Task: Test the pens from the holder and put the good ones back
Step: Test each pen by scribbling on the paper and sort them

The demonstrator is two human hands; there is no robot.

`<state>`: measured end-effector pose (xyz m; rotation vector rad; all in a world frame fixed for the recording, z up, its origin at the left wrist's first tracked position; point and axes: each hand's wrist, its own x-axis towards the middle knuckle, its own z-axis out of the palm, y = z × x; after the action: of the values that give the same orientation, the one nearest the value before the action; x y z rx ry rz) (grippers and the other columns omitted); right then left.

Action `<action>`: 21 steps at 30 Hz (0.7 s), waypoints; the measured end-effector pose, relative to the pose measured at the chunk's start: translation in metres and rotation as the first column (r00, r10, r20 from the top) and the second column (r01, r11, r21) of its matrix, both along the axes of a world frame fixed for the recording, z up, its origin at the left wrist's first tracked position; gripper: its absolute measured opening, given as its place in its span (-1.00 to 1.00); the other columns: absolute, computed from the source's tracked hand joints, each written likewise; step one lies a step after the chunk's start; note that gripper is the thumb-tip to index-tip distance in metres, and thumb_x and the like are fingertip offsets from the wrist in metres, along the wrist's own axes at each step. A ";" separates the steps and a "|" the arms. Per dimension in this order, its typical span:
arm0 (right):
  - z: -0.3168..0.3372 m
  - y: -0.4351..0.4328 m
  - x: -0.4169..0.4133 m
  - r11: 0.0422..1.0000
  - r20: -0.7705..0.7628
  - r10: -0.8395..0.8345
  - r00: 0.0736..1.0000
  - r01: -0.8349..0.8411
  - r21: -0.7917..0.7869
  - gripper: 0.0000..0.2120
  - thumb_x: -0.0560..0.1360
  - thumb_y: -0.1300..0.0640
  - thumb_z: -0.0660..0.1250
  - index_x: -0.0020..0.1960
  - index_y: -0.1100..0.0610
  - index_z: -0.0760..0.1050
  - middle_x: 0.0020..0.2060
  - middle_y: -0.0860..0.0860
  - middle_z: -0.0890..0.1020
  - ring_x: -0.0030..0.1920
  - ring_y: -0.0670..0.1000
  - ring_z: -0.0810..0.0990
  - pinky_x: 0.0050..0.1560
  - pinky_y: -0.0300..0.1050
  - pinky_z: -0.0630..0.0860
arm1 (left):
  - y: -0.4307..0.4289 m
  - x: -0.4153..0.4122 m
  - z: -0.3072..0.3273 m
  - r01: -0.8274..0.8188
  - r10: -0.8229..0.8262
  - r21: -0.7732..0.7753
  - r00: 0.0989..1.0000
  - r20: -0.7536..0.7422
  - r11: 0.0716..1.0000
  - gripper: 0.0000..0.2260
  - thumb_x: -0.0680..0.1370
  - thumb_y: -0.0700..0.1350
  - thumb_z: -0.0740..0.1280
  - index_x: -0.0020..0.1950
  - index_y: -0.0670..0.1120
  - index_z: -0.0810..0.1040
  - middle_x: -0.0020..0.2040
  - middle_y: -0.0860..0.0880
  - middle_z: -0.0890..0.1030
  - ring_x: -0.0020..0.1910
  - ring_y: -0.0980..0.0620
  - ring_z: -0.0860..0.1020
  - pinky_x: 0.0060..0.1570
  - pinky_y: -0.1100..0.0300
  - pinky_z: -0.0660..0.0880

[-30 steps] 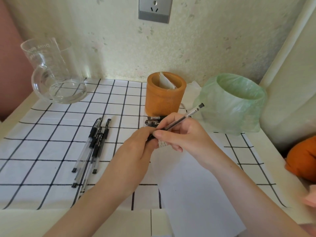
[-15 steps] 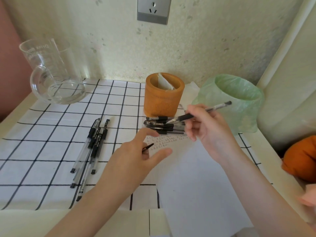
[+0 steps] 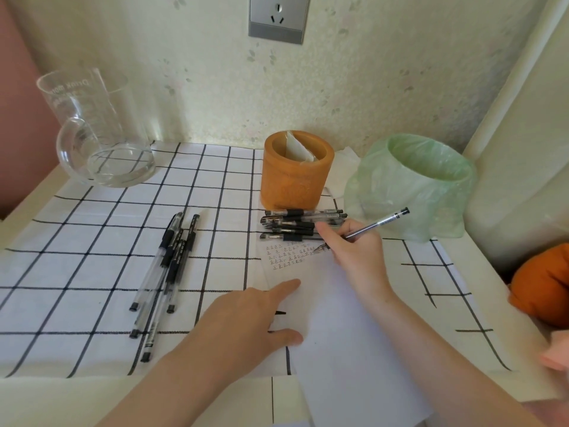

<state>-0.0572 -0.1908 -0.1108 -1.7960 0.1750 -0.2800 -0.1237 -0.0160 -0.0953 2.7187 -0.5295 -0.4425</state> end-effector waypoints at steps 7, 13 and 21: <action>-0.016 0.003 0.003 0.998 0.077 0.007 0.997 -0.002 -0.065 -0.68 0.47 0.29 0.34 -0.40 0.23 0.31 -0.53 0.05 0.32 -0.48 -0.09 0.27 -0.42 -0.32 0.26 | 0.001 0.001 -0.002 0.002 -0.002 -0.023 1.000 0.018 1.000 -0.39 0.48 0.25 0.23 0.45 0.32 0.00 -0.16 0.07 0.40 0.01 0.02 0.51 -0.18 0.23 0.31; -0.018 0.003 0.004 0.998 0.103 0.019 0.995 -0.012 -0.068 -0.68 0.47 0.30 0.35 -0.40 0.24 0.32 -0.52 0.06 0.32 -0.46 -0.08 0.29 -0.41 -0.32 0.27 | 0.000 0.002 -0.004 0.003 -0.002 -0.029 0.999 0.036 1.000 -0.39 0.48 0.25 0.23 0.44 0.32 0.01 -0.17 0.07 0.38 0.01 0.01 0.51 -0.18 0.23 0.31; -0.020 0.003 0.006 0.993 0.127 0.032 0.991 -0.016 -0.121 -0.67 0.46 0.31 0.36 -0.41 0.20 0.31 -0.55 -0.03 0.29 -0.50 -0.15 0.25 -0.40 -0.35 0.24 | 0.000 0.002 -0.006 -0.007 0.009 -0.037 0.999 0.045 0.999 -0.40 0.47 0.25 0.24 0.44 0.33 0.03 -0.17 0.07 0.39 0.00 0.02 0.52 -0.18 0.23 0.32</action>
<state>-0.0508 -0.1878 -0.1312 -1.8904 0.0452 -0.3953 -0.1212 -0.0162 -0.1010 2.7003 -0.5333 -0.3667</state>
